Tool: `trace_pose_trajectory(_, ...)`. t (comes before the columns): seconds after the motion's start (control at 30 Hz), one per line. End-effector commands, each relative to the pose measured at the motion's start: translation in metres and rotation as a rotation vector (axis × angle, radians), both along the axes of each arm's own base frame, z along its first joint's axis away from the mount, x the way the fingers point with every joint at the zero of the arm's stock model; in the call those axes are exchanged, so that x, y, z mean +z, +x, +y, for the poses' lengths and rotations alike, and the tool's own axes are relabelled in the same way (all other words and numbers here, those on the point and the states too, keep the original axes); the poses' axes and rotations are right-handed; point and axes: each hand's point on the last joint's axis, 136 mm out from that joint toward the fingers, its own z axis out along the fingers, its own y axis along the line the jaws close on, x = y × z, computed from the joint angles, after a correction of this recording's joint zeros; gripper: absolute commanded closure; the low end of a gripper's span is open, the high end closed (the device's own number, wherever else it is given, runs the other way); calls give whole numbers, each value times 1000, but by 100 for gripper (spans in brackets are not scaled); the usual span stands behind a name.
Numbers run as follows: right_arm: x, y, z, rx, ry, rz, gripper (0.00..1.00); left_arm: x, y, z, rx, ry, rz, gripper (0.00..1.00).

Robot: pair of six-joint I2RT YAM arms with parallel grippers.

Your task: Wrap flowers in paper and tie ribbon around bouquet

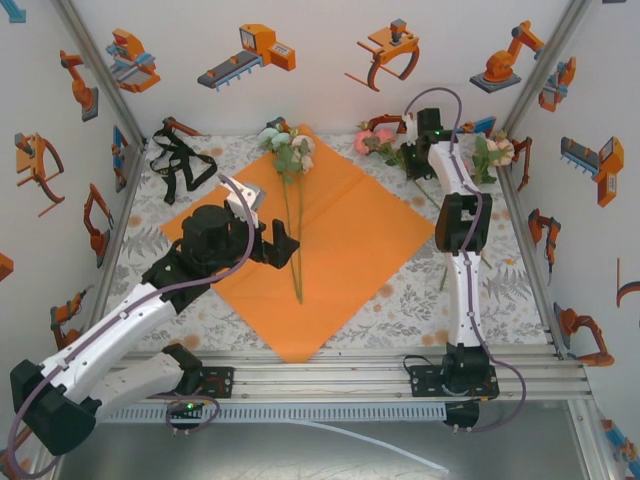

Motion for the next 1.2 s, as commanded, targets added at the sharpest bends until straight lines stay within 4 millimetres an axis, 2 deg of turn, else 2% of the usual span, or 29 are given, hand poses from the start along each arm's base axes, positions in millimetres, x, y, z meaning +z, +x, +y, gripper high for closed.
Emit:
trace_pose_trajectory(0.0, -6, 7, 4, 14, -52, -21, 80, -3, -3, 15, 43, 36, -24, 2)
trace_pose_trajectory(0.1, 3, 9, 8, 12, -61, -43, 90, -3, -5, 21, 63, 38, -27, 2)
trace_pose_trajectory(0.17, 20, 9, 14, 8, -46, -66, 100, -4, -3, 28, 101, 47, -19, 2)
trace_pose_trajectory(0.23, 43, 8, 23, 1, -4, -92, 100, -7, 0, 36, 148, 59, -5, 2)
trace_pose_trajectory(0.37, 110, -1, 33, -64, 111, -172, 100, -17, 8, 58, 276, 103, 57, 2)
trace_pose_trajectory(0.47, 152, -13, 37, -144, 230, -222, 100, -22, 12, 71, 346, 100, 101, 2)
trace_pose_trajectory(0.63, 196, -33, 53, -278, 498, -258, 100, -18, 13, 77, 358, -3, 134, 2)
trace_pose_trajectory(0.73, 199, -38, 80, -332, 668, -255, 100, -13, 10, 79, 355, -40, 133, 2)
trace_pose_trajectory(0.83, 191, -40, 127, -309, 705, -260, 100, -11, 7, 82, 362, -55, 137, 2)
trace_pose_trajectory(0.97, 162, -40, 197, -227, 708, -206, 100, -10, 2, 85, 364, -66, 146, 2)
trace_pose_trajectory(1.07, 138, -40, 239, -139, 686, -172, 100, -9, -2, 89, 369, -69, 144, 2)
trace_pose_trajectory(1.1, 133, -40, 251, -99, 693, -169, 100, -9, -2, 90, 373, -68, 143, 2)
trace_pose_trajectory(1.17, 110, -41, 263, -84, 687, -121, 100, -9, -4, 92, 376, -62, 139, 2)
